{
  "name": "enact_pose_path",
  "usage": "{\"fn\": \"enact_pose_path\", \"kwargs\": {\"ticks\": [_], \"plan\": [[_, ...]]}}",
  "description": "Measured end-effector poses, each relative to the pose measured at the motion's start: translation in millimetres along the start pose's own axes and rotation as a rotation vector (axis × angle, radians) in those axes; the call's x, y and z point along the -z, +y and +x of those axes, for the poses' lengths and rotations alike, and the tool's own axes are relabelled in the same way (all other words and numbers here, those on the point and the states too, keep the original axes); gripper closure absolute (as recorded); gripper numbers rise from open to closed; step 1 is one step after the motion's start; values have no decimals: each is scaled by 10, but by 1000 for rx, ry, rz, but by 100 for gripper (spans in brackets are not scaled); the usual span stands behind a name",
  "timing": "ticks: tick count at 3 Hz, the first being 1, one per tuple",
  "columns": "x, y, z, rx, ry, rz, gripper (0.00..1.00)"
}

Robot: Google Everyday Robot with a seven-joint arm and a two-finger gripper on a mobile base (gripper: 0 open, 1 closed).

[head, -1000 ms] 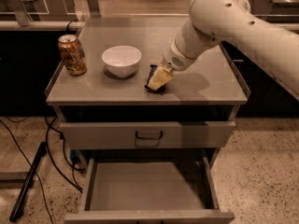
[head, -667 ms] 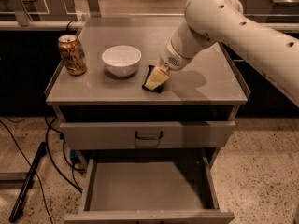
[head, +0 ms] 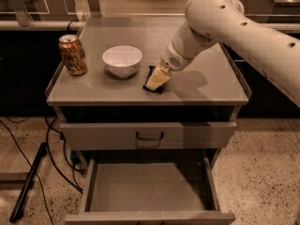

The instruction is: Pick rxbar blueberry from middle drawer and place on counter

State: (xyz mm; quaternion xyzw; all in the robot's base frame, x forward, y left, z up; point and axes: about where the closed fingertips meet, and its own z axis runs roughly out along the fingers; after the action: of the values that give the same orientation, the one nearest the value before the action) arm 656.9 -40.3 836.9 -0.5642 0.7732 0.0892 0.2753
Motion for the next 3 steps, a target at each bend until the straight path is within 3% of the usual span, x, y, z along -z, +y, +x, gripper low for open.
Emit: {"fn": "enact_pose_path", "kwargs": {"ticks": [2, 3], "plan": [[0, 0, 0, 0, 0, 0, 3], [20, -7, -22, -26, 13, -14, 0]]}}
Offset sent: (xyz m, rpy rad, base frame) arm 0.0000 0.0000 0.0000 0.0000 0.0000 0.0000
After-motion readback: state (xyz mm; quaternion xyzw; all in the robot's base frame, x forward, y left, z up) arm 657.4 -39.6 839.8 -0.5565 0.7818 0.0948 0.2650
